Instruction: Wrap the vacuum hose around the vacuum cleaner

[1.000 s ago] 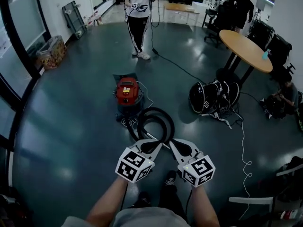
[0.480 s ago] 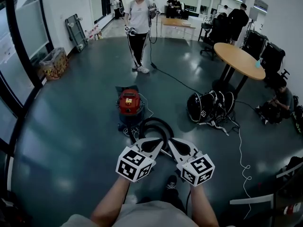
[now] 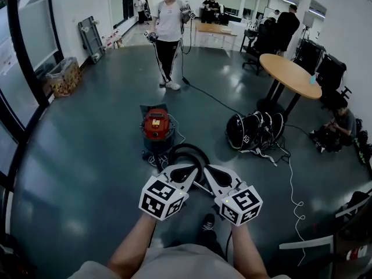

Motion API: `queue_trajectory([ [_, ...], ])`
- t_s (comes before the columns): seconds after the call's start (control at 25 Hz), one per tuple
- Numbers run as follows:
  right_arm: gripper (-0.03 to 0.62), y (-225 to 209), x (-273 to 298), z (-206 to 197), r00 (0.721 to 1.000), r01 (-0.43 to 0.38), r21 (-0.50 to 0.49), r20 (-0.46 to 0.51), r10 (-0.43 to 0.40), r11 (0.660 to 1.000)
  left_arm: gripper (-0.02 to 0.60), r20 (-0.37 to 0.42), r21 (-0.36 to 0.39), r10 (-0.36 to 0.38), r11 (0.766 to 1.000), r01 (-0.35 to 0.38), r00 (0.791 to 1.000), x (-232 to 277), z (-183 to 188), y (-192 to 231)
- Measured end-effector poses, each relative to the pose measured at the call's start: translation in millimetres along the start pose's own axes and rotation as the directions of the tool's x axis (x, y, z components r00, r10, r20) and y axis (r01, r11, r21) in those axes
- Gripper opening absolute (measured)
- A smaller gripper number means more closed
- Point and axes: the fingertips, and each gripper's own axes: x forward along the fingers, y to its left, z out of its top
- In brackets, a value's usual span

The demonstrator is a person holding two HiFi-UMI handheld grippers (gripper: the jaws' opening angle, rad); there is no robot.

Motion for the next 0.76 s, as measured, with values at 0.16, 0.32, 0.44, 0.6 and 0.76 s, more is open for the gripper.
queue_trajectory([
  [0.16, 0.005, 3.4, 1.3, 3.2, 1.0, 0.004, -0.003, 0.008, -0.004, 1.0, 0.006, 0.002, 0.007, -0.002, 1.0, 0.002, 1.0, -4.7, 0.3, 1.3],
  [0.32, 0.005, 5.6, 1.2, 2.8, 1.0, 0.007, -0.007, 0.005, -0.007, 1.0, 0.006, 0.0, 0.011, -0.002, 1.0, 0.002, 1.0, -8.0, -1.5, 1.9],
  [0.44, 0.005, 8.9, -0.2, 1.5, 1.0, 0.009, -0.008, 0.002, -0.009, 1.0, 0.006, -0.001, 0.012, -0.002, 1.0, 0.002, 1.0, -11.1, -3.3, 1.0],
  [0.6, 0.005, 11.5, -1.1, 1.7, 1.0, 0.013, -0.008, 0.004, -0.013, 1.0, 0.006, -0.001, 0.014, -0.002, 1.0, 0.002, 1.0, -13.3, -4.0, 1.2],
  [0.76, 0.005, 15.1, -1.7, -1.9, 1.0, 0.014, -0.005, 0.001, -0.014, 1.0, 0.006, 0.002, 0.011, 0.004, 1.0, -0.004, 1.0, -17.2, -6.4, 2.0],
])
